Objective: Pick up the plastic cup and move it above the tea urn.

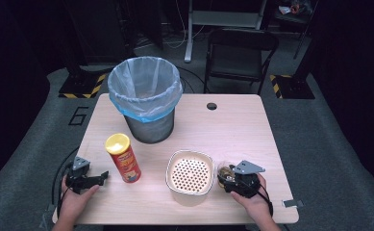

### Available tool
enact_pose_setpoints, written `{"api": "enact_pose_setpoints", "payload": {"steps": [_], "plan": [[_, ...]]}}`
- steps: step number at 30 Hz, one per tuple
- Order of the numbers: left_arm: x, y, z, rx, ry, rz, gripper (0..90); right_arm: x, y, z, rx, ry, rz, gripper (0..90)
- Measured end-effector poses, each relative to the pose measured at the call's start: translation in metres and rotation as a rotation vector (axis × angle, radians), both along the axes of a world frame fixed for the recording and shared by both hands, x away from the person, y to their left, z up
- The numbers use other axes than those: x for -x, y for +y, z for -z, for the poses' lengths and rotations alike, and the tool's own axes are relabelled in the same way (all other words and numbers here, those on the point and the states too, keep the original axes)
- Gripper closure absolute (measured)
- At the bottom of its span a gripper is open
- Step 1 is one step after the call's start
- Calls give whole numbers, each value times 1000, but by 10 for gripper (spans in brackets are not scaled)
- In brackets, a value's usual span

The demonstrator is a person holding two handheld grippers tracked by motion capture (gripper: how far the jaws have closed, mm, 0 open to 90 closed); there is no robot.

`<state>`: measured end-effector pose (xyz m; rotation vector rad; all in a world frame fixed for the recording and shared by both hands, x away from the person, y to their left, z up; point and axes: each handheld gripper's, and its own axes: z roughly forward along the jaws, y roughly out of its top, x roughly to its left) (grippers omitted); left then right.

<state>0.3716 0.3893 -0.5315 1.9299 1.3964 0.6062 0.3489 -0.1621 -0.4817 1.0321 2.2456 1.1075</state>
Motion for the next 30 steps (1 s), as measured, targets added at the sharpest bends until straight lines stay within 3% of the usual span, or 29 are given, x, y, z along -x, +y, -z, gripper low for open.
{"api": "enact_pose_setpoints", "payload": {"steps": [5,14,20,26,30], "plan": [[0,0,0,0,-1,0,120,0,-4,-9,14,-13,-45,388],[0,0,0,-1,0,1,119,-15,-10,-43,64,-96,-122,400],[0,0,0,-1,0,0,120,-32,-3,-75,128,-203,-205,408],[0,0,0,0,0,0,119,-46,5,-87,191,-260,-255,412],[0,0,0,1,0,-1,120,-56,14,-92,238,-325,-303,411]]}}
